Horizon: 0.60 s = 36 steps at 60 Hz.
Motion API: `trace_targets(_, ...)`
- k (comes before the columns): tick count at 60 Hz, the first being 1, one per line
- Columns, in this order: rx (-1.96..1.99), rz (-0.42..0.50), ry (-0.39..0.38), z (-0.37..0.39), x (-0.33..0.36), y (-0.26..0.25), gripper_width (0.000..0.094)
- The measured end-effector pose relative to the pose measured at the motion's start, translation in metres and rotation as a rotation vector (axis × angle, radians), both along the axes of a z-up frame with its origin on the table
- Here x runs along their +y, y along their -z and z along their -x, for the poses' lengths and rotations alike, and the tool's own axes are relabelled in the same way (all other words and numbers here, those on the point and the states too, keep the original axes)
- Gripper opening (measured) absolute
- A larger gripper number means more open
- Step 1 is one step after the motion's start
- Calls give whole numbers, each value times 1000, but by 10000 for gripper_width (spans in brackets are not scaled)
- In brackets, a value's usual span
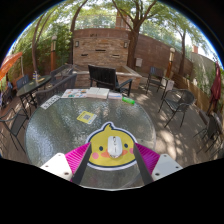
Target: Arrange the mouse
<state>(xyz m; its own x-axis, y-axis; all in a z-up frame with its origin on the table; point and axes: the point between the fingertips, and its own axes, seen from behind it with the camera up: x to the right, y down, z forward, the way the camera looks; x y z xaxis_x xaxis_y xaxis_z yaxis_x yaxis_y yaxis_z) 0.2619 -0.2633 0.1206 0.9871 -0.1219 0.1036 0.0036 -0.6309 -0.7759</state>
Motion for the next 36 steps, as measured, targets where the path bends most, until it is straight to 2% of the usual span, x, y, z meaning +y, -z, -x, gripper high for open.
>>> trace_targets(14, -55, -47, 3, 23, -48, -45, 865)
trace_targets(36, -48, -47, 22, 41, -91, -57, 861)
